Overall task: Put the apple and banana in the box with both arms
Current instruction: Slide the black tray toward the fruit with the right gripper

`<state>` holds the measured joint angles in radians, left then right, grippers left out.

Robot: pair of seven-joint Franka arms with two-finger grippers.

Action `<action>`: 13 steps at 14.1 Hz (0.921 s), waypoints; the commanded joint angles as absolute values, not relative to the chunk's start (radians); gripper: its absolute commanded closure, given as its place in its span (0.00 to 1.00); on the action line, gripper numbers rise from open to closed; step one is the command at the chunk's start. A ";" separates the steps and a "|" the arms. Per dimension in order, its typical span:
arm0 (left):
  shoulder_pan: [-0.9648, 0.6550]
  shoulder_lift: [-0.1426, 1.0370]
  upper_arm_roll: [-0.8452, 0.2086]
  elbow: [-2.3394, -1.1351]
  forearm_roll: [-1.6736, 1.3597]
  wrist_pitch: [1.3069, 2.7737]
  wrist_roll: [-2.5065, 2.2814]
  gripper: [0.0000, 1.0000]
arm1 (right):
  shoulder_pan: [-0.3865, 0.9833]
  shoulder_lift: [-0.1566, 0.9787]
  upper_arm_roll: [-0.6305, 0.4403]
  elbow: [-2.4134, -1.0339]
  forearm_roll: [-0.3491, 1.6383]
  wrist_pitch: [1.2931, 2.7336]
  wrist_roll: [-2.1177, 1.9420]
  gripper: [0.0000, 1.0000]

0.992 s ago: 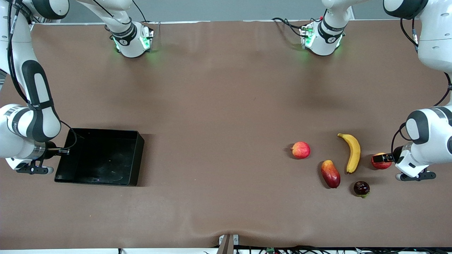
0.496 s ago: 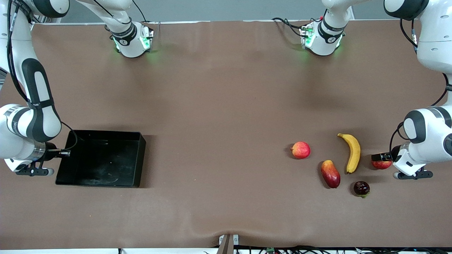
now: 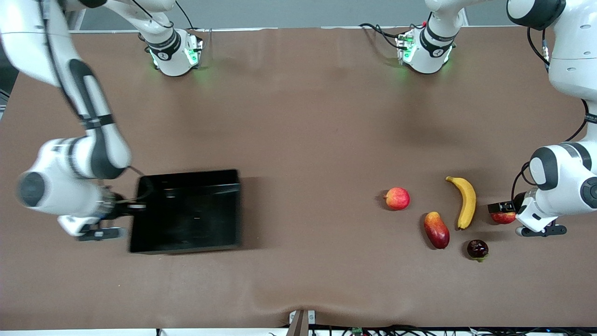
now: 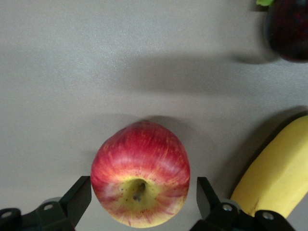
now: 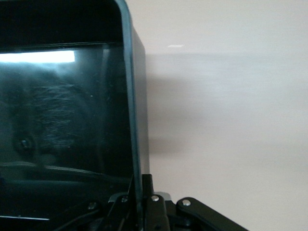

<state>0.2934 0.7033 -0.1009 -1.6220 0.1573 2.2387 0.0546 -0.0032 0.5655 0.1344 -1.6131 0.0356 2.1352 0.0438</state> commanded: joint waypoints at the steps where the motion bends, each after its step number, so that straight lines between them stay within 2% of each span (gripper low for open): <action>1: 0.299 0.695 -0.106 -1.628 0.175 2.247 0.067 0.73 | 0.157 0.569 0.129 -1.595 0.060 2.164 0.234 1.00; 2: 0.296 0.692 -0.106 -1.626 0.175 2.244 0.069 0.95 | 0.219 0.575 0.129 -1.595 0.058 2.167 0.294 1.00; 3: 0.295 0.686 -0.106 -1.625 0.175 2.240 0.069 1.00 | 0.274 0.577 0.129 -1.597 0.060 2.171 0.351 1.00; 6: 0.288 0.628 -0.120 -1.623 0.172 2.140 0.069 1.00 | 0.397 0.581 0.129 -1.624 0.071 2.171 0.497 1.00; 11: 0.288 0.505 -0.238 -1.620 0.164 1.982 -0.005 1.00 | 0.503 0.583 0.129 -1.657 0.136 2.177 0.601 1.00; 13: 0.288 0.476 -0.284 -1.618 0.163 1.941 -0.040 1.00 | 0.549 0.607 0.129 -1.660 0.138 2.222 0.673 1.00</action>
<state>0.2836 0.5189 -0.2502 -1.5973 0.1573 1.9765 -0.0071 0.5110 0.6043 0.1353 -1.6502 0.1162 2.1795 0.6133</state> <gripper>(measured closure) 0.273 0.960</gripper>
